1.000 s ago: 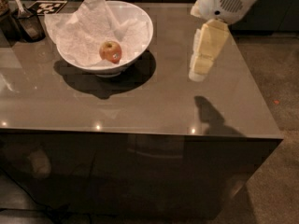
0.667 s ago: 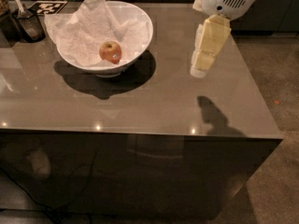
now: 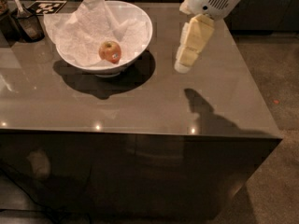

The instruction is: Pick apple from white bowl

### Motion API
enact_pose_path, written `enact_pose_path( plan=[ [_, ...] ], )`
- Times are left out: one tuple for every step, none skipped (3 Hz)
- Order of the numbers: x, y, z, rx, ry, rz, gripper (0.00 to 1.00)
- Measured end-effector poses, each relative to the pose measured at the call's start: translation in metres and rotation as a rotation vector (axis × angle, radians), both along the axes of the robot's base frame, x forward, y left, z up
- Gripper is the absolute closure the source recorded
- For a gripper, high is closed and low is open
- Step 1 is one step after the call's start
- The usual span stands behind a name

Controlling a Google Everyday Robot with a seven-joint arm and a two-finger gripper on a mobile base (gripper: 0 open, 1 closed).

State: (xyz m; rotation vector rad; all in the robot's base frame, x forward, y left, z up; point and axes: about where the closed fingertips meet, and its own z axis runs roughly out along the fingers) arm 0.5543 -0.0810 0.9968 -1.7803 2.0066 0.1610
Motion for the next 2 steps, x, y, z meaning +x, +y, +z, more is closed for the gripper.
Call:
enact_pose_path(
  plan=[
    [0.041, 0.030, -0.005, 0.061, 0.043, 0.018, 0.00],
    [0.066, 0.061, -0.002, 0.066, 0.028, 0.061, 0.00]
  ],
)
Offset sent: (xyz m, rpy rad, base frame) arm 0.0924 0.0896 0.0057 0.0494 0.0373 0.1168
